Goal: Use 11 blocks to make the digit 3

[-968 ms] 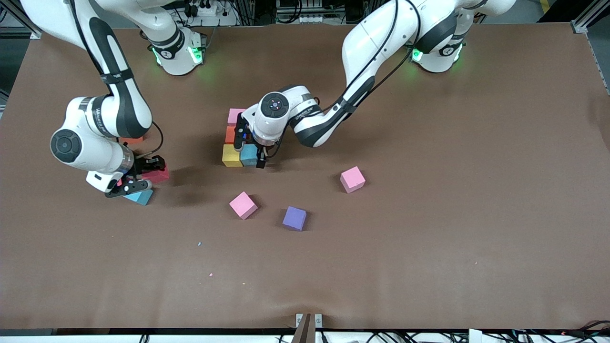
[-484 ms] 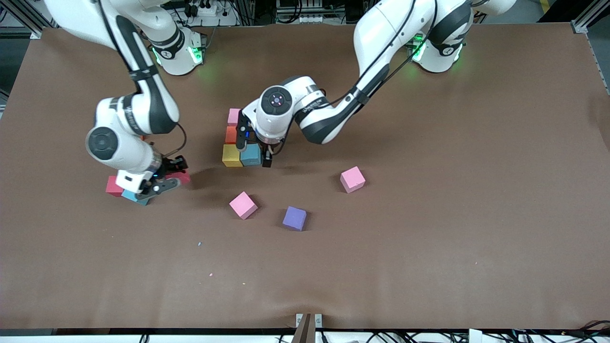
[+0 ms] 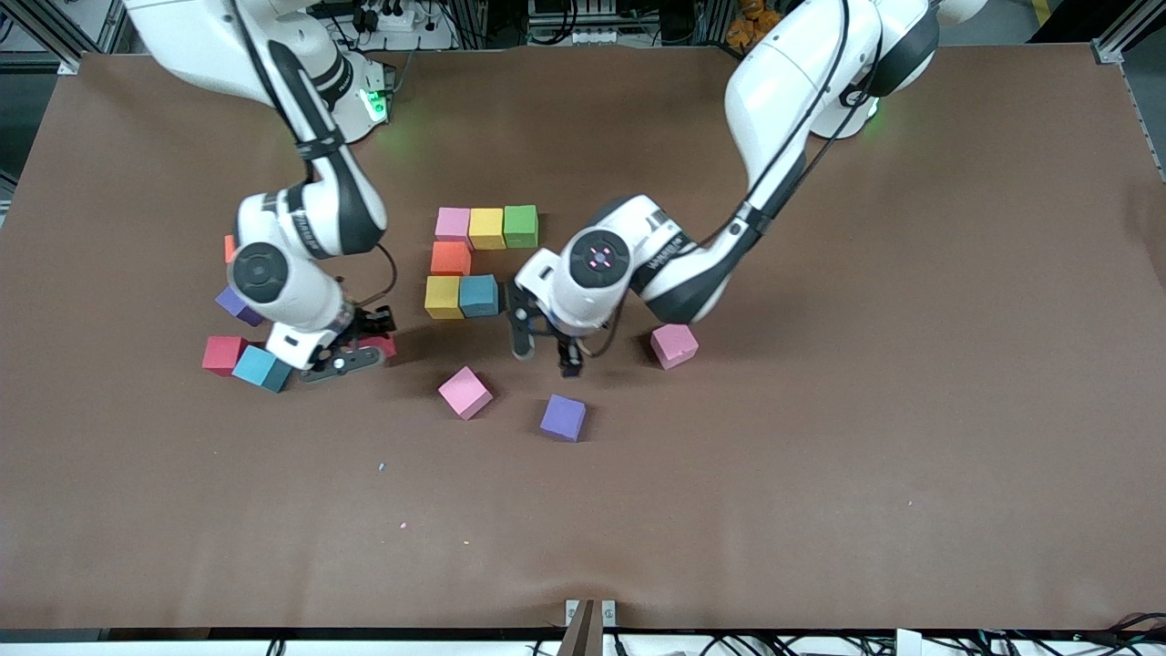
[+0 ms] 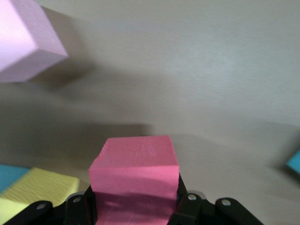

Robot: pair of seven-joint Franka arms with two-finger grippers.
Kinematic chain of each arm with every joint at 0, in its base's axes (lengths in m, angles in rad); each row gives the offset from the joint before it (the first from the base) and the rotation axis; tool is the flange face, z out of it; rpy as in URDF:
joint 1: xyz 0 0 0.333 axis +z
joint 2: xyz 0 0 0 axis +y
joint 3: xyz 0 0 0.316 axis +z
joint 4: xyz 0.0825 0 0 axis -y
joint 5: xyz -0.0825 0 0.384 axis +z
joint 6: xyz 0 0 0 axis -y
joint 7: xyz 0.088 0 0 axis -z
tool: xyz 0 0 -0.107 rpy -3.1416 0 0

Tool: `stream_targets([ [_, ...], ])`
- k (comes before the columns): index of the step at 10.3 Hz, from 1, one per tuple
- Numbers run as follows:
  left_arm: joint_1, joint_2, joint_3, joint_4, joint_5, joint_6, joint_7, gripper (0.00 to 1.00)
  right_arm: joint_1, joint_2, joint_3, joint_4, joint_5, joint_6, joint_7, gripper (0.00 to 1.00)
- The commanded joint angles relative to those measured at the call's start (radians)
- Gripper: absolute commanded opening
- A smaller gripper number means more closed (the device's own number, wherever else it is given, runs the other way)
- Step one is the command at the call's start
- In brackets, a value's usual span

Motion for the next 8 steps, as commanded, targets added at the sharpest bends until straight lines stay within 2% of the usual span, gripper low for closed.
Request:
stream_targets([
  [1, 0.037, -0.026, 0.04, -0.028, -0.013, -0.017, -0.01, 1.0, 0.051, 0.037, -0.004, 0.039, 0.003, 0.012, 0.116, 0.15],
  [3, 0.053, -0.022, 0.043, -0.028, -0.014, -0.014, -0.12, 1.0, 0.088, 0.063, -0.004, 0.063, 0.008, 0.012, 0.217, 0.15],
  [6, 0.093, -0.023, 0.046, -0.049, -0.002, -0.014, -0.132, 1.0, 0.116, 0.09, -0.003, 0.076, 0.032, 0.045, 0.311, 0.15],
  [8, 0.081, -0.031, 0.044, -0.048, 0.131, -0.014, -0.132, 1.0, 0.14, 0.109, -0.003, 0.071, 0.097, 0.084, 0.311, 0.15],
])
